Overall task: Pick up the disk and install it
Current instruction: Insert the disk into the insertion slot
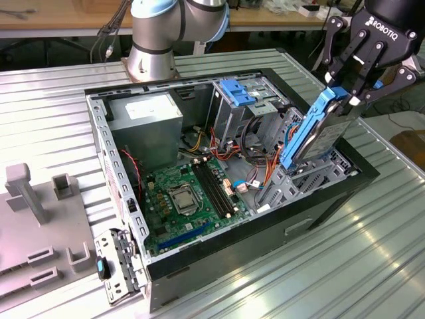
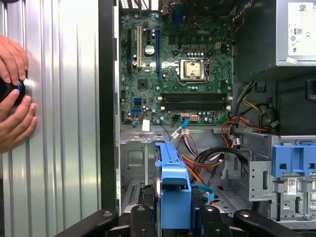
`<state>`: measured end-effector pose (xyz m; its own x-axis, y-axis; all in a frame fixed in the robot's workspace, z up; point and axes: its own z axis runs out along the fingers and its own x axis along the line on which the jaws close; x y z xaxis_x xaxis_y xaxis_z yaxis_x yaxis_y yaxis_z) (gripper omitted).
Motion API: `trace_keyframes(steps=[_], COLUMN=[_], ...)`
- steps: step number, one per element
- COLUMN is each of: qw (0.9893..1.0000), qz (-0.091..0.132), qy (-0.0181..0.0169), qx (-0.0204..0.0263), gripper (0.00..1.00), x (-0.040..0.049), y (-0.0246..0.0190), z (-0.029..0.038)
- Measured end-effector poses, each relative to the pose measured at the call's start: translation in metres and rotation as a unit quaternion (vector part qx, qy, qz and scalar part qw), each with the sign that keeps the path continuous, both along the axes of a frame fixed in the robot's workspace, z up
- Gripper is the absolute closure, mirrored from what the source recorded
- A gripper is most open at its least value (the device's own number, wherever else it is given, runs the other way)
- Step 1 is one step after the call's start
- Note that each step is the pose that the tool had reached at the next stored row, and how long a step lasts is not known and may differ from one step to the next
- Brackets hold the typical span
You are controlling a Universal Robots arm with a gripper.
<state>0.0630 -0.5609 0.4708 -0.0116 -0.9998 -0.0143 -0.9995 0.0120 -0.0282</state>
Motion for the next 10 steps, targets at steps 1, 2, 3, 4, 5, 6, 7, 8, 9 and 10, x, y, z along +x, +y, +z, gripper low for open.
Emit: trace_keyframes(steps=[1,2,3,4,5,6,7,8,9,10], qw=[1.0000,1.0000,1.0000,1.0000,1.0000,1.0000,1.0000,1.0000,1.0000,1.0000], qz=[0.000,-0.001,-0.002,-0.002,-0.002,-0.003,-0.003,-0.003,-0.003,-0.003], qy=[0.0000,0.0000,0.0000,0.0000,0.0000,0.0000,0.0000,0.0000,0.0000,0.0000], qx=[0.0000,-0.0001,-0.0001,0.0000,0.0000,0.0000,0.0001,-0.0001,-0.0001,-0.0001], gripper=[0.63,0.63,0.63,0.63,0.63,0.63,0.63,0.63,0.63,0.63], x=[0.0000,0.0000,0.0001,0.0001,0.0001,0.0002,0.0002,0.0003,0.0003,0.0003], y=[-0.0004,-0.0010,-0.0018,-0.0026,-0.0033,-0.0041,-0.0045,-0.0045,-0.0046,-0.0046], z=[-0.0004,-0.0012,-0.0021,-0.0027,-0.0031,-0.0036,-0.0039,-0.0040,-0.0040,-0.0040])
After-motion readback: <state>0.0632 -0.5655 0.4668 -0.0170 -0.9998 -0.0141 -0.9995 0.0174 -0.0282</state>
